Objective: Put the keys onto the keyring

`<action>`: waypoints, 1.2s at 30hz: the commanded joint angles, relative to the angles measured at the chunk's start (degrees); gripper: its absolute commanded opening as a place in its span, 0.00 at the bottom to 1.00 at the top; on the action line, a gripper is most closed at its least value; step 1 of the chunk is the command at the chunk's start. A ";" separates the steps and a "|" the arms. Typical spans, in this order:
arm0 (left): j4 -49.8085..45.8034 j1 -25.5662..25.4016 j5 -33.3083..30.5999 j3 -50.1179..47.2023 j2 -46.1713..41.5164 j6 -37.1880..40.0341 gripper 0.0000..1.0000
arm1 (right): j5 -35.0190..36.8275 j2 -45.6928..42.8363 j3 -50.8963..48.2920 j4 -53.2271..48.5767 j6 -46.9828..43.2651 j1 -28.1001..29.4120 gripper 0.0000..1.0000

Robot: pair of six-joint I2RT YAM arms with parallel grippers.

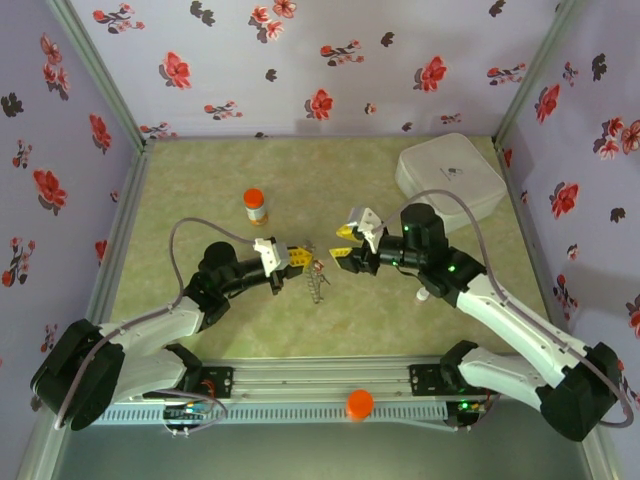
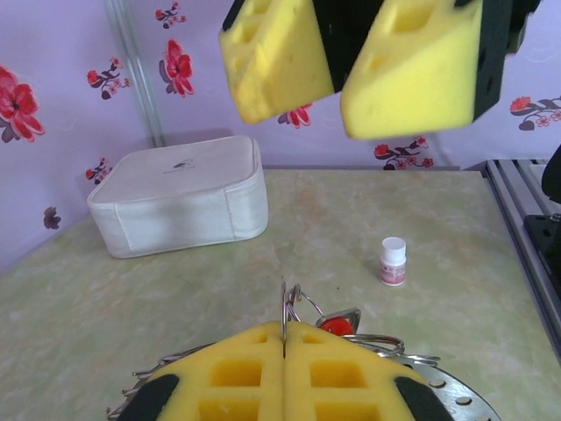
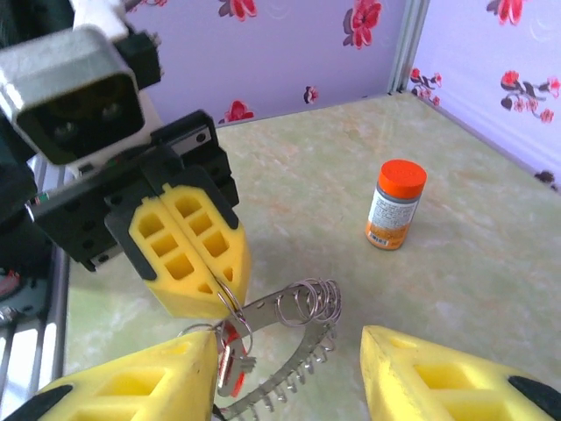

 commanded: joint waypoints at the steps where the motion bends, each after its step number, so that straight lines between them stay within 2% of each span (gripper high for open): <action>1: 4.09 -0.30 2.32 -0.36 -0.12 -0.95 0.00 | -0.67 -0.39 -1.22 3.85 -8.88 1.54 0.46; 7: 3.91 -0.47 3.45 -0.45 0.03 -0.41 0.00 | -2.23 1.69 -0.49 2.93 -11.96 3.65 0.45; 11: 3.22 -0.55 3.61 -0.62 -0.96 0.49 0.00 | -6.49 2.36 -1.25 4.96 -9.24 1.80 0.45; 15: 2.78 -0.57 3.71 -0.71 -1.79 0.87 0.00 | -10.56 3.67 0.31 1.57 -9.47 -0.25 0.44; 27: 1.99 -0.90 4.65 -0.63 -2.13 1.32 0.00 | -13.16 7.58 2.56 -0.84 -10.77 -0.40 0.40; 31: 1.99 -0.99 4.83 -0.62 -2.21 1.32 0.00 | -14.80 9.62 3.59 -0.65 -10.05 0.53 0.37; 36: 1.94 -1.06 4.85 -0.71 -2.48 1.30 0.00 | -16.68 11.96 5.58 -2.46 -9.55 1.52 0.26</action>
